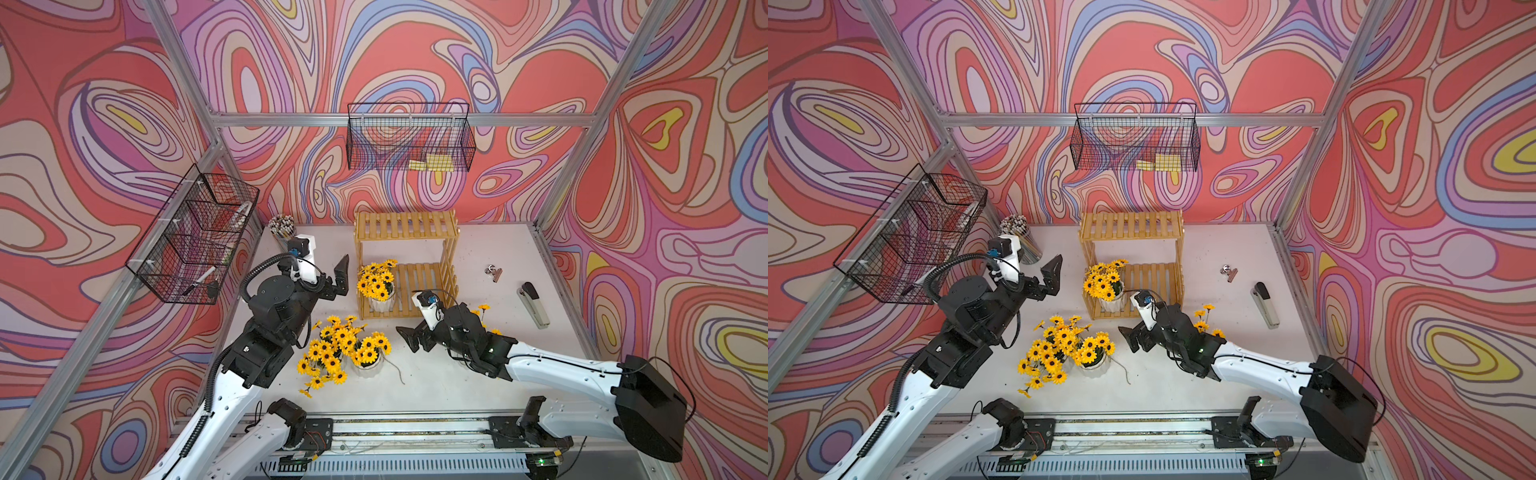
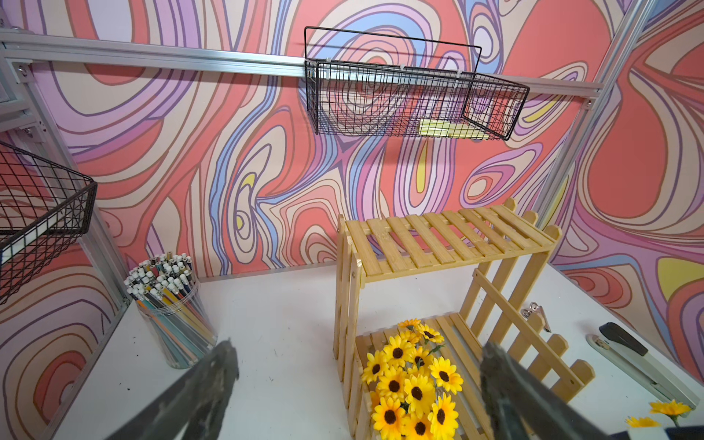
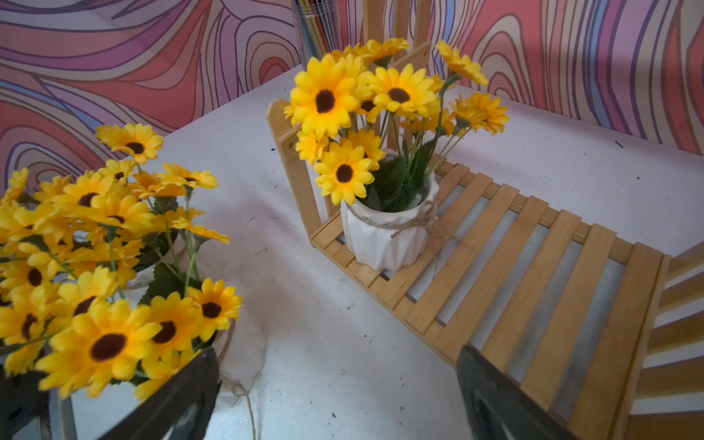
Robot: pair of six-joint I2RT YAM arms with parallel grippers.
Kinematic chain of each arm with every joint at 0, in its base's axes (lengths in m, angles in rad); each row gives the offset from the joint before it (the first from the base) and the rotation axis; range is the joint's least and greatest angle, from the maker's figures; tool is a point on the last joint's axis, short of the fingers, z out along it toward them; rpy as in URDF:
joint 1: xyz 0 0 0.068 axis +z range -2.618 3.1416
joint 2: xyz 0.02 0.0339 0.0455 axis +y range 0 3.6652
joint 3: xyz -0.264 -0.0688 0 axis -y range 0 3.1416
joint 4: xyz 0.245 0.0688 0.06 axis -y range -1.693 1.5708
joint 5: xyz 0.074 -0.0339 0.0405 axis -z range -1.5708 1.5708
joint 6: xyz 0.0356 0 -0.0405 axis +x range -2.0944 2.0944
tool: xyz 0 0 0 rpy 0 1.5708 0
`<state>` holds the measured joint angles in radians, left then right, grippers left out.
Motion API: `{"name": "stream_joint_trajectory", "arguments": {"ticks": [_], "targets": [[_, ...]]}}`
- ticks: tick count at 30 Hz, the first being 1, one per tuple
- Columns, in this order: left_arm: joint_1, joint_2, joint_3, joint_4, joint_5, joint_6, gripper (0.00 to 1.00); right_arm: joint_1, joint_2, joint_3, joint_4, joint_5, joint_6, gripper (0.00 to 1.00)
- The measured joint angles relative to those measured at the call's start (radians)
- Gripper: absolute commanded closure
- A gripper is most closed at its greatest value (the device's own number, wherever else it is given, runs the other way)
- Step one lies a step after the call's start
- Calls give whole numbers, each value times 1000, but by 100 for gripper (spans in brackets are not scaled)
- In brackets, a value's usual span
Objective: Take the sunflower pots off the shelves
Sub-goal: Place the sunflower pot at the center of the board, then pick up the sunflower pot from the shelf.
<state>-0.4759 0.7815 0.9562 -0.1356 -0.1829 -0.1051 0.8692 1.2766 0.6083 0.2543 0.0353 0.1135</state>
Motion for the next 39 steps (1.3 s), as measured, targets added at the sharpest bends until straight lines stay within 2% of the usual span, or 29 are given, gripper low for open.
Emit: {"name": "stream_joint_trajectory", "arguments": {"ticks": [5, 22, 39], "targets": [[0, 10, 17, 1, 4, 7, 0, -50, 111, 0, 110, -24, -2, 2], [0, 26, 63, 0, 19, 34, 0, -116, 439, 37, 494, -101, -23, 2], [0, 26, 65, 0, 22, 52, 0, -148, 573, 133, 584, -120, -42, 2]]}}
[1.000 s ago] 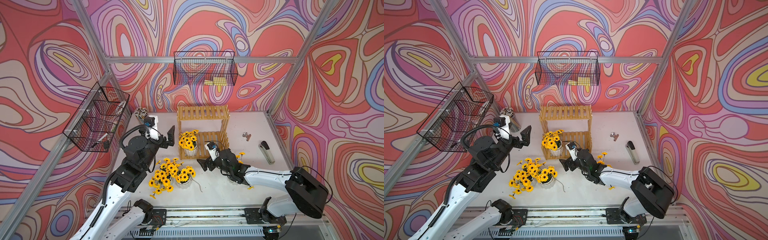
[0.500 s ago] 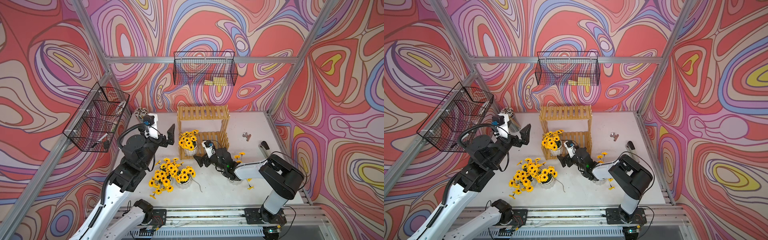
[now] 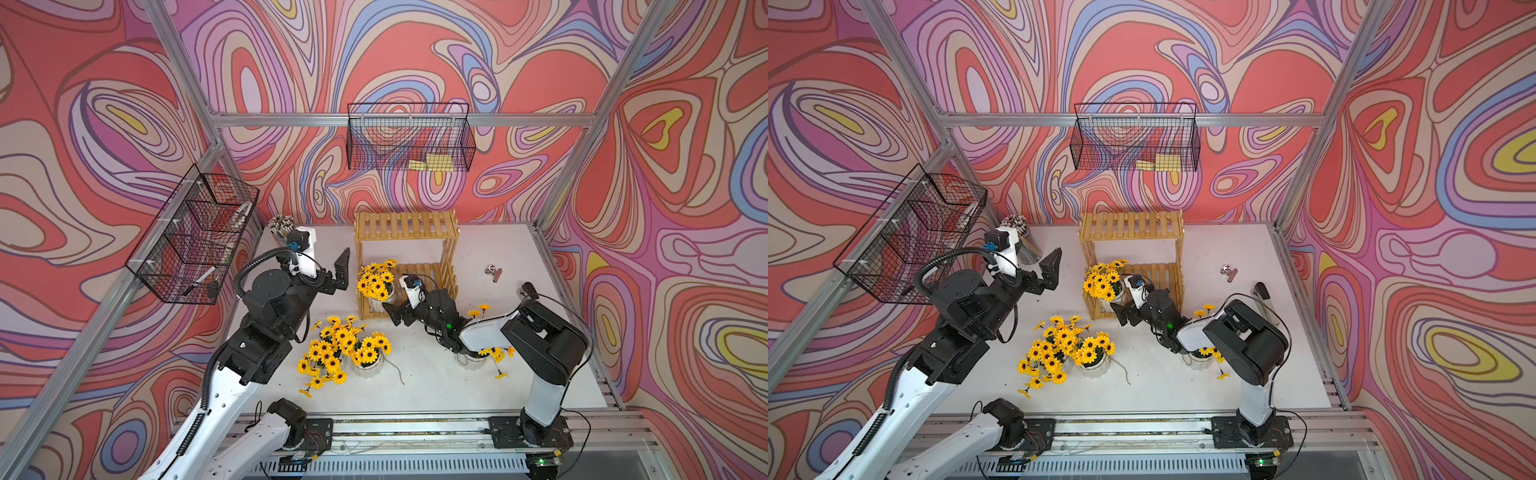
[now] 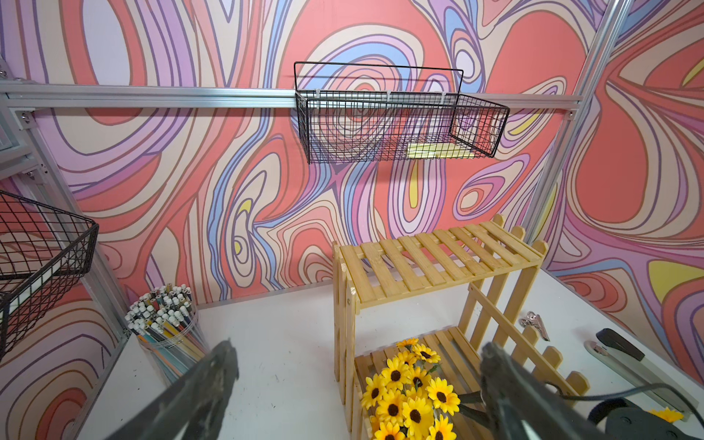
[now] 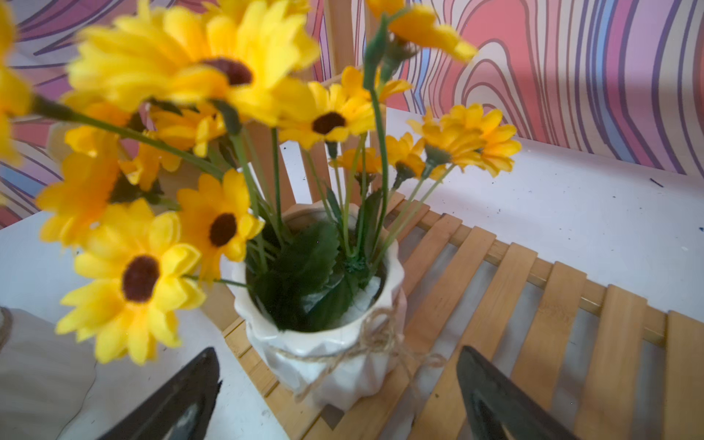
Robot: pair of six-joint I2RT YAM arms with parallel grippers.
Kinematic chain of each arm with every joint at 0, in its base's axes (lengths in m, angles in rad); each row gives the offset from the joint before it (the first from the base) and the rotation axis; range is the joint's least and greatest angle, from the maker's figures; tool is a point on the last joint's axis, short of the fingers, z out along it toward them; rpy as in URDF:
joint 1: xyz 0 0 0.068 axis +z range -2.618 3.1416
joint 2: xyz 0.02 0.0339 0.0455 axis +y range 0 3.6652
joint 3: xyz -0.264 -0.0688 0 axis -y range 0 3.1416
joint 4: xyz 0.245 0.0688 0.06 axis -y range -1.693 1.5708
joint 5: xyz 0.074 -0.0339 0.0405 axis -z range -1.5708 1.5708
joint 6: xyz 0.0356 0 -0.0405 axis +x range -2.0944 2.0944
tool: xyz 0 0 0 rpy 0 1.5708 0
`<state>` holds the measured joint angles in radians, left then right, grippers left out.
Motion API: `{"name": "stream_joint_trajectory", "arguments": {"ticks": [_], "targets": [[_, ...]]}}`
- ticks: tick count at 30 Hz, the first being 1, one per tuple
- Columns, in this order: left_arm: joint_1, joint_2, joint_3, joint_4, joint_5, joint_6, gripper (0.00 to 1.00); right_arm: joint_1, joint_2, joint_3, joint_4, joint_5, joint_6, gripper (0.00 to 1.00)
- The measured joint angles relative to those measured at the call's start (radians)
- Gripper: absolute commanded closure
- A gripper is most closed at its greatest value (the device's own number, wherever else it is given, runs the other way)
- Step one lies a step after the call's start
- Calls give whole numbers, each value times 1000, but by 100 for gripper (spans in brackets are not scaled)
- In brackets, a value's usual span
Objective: Take the sunflower pots off the shelves
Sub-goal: Pick up the sunflower pot from the shelf.
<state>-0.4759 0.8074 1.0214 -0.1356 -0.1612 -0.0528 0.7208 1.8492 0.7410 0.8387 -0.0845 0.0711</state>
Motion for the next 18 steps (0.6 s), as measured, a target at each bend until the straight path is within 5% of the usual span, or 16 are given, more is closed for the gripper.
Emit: {"name": "stream_joint_trajectory", "arguments": {"ticks": [18], "targets": [[0, -2, 0, -3, 0, 2, 0, -7, 100, 114, -18, -60, -44, 2]]}}
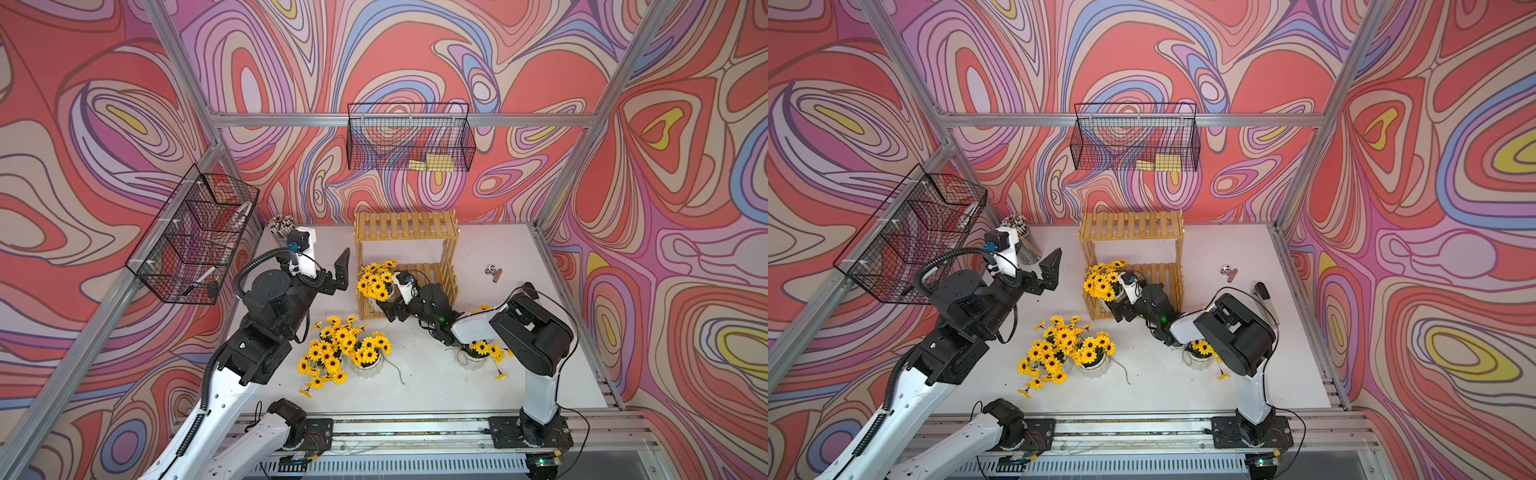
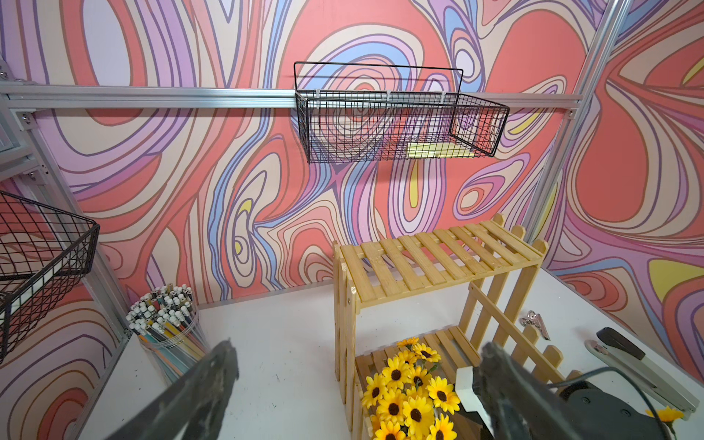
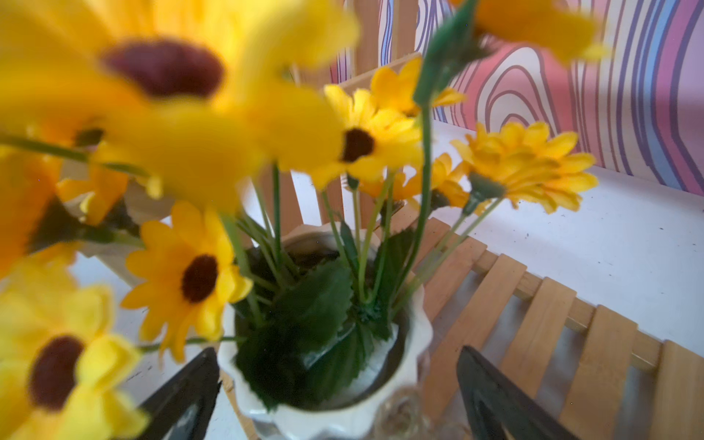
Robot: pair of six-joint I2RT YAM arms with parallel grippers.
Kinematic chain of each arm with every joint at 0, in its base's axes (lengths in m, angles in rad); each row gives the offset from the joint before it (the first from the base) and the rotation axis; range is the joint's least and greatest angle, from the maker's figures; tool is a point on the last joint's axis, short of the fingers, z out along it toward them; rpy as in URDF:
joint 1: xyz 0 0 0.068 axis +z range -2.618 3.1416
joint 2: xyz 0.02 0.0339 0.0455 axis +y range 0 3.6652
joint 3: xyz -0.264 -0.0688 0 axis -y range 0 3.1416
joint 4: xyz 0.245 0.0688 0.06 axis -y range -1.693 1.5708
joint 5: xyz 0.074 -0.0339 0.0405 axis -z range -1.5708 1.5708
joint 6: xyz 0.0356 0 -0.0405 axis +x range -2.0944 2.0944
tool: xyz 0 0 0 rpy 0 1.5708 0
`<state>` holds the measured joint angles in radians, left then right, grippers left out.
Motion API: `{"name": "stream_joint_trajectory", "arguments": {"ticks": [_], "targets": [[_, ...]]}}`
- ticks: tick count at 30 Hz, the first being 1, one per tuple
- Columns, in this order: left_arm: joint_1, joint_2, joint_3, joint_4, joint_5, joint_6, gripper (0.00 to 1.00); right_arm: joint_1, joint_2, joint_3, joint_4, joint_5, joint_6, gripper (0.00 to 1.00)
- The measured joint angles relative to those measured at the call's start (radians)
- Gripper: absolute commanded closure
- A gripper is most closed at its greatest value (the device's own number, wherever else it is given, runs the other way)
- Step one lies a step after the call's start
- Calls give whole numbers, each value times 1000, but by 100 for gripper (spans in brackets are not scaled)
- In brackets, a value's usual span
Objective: Take the sunflower pots off the shelves
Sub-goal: Pick up the sunflower pot from the shelf.
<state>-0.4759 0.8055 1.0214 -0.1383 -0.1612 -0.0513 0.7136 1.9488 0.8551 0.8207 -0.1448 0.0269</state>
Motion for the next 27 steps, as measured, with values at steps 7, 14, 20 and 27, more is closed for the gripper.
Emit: {"name": "stream_joint_trajectory", "arguments": {"ticks": [7, 14, 20, 27], "targets": [[0, -3, 0, 0, 0, 6, 0, 0, 31, 36, -26, -11, -11, 2], [0, -8, 0, 0, 0, 7, 0, 0, 35, 72, -32, -20, -29, 2], [0, -8, 8, -2, 0, 7, 0, 0, 67, 108, -52, -36, -44, 2], [0, -9, 12, -1, 0, 7, 0, 0, 92, 137, -74, -48, -53, 2]]}}
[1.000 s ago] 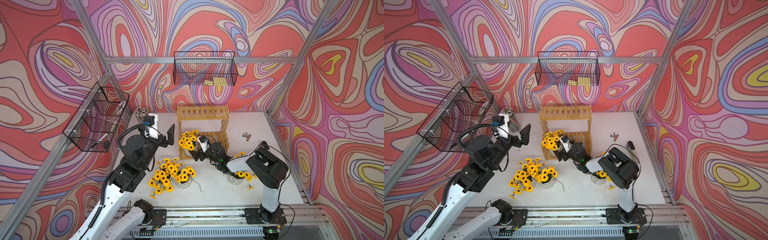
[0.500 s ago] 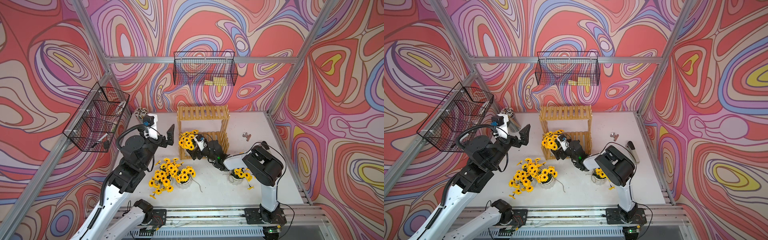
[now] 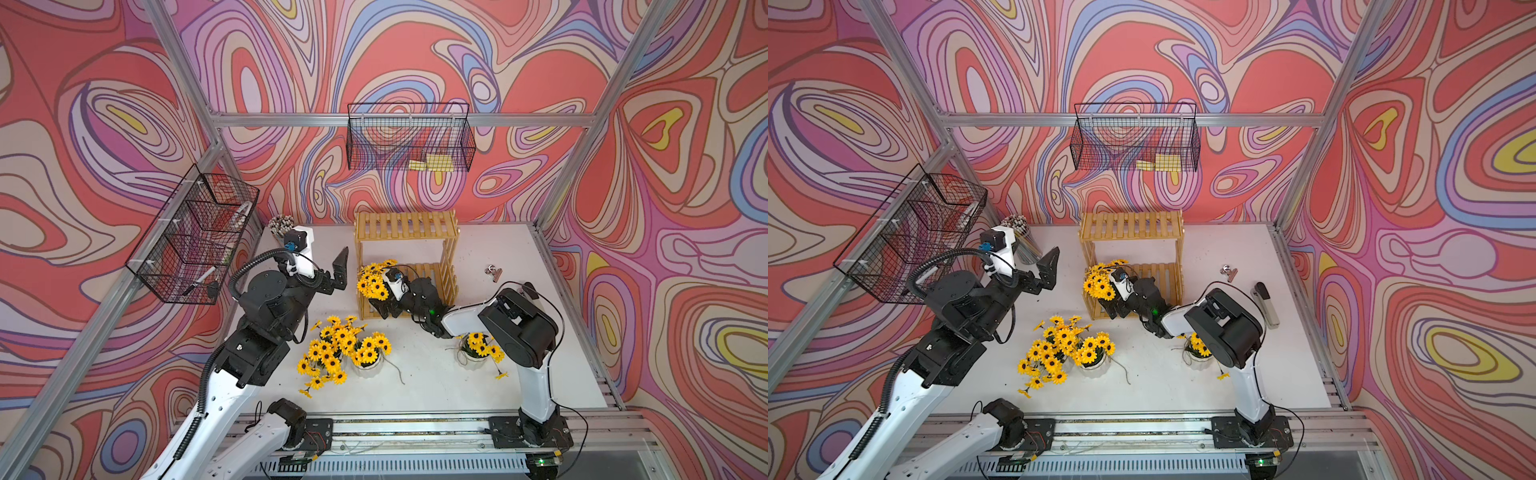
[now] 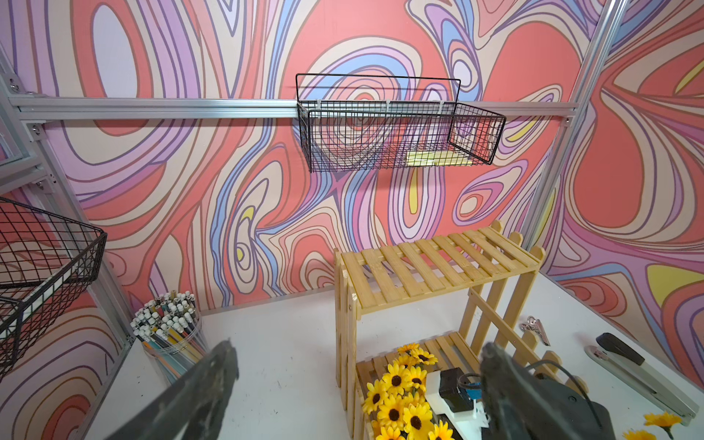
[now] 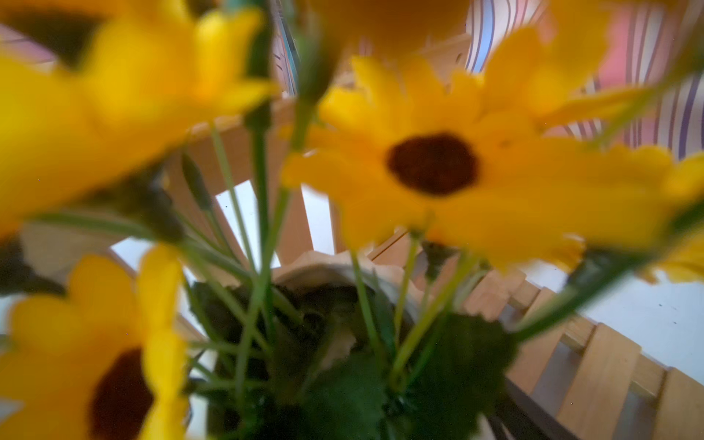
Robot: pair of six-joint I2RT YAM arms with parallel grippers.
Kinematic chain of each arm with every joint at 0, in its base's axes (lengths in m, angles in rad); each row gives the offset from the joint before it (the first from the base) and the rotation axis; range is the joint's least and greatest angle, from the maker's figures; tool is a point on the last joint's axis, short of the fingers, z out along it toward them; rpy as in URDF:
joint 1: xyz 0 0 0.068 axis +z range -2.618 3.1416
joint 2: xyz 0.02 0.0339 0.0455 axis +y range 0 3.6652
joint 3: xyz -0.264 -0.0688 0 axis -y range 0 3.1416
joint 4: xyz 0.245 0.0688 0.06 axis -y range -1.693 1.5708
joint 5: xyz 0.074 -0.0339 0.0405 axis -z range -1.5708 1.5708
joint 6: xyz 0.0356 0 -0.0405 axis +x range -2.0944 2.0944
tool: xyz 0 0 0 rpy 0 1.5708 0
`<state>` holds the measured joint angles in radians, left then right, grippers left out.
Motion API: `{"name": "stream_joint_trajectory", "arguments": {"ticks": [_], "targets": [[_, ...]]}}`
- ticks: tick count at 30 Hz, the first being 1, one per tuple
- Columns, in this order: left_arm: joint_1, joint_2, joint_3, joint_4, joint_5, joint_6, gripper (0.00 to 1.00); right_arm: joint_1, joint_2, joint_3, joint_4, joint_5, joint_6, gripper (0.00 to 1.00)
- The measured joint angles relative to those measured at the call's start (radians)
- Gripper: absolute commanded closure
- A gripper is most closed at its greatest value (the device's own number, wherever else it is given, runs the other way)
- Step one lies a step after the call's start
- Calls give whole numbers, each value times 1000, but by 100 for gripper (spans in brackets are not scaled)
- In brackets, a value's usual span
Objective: Take the sunflower pots off the shelves
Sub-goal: Pick up the sunflower pot from the shelf.
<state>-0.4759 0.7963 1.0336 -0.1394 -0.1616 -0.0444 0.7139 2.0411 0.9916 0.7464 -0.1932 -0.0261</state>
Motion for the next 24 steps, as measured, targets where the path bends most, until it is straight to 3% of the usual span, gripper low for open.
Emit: {"name": "stream_joint_trajectory", "arguments": {"ticks": [13, 24], "targets": [[0, 0, 1, 0, 0, 8, 0, 0, 41, 66, -25, -24, -7, 2], [0, 0, 1, 0, 0, 11, 0, -2, 43, 84, -64, -33, -14, 13]]}}
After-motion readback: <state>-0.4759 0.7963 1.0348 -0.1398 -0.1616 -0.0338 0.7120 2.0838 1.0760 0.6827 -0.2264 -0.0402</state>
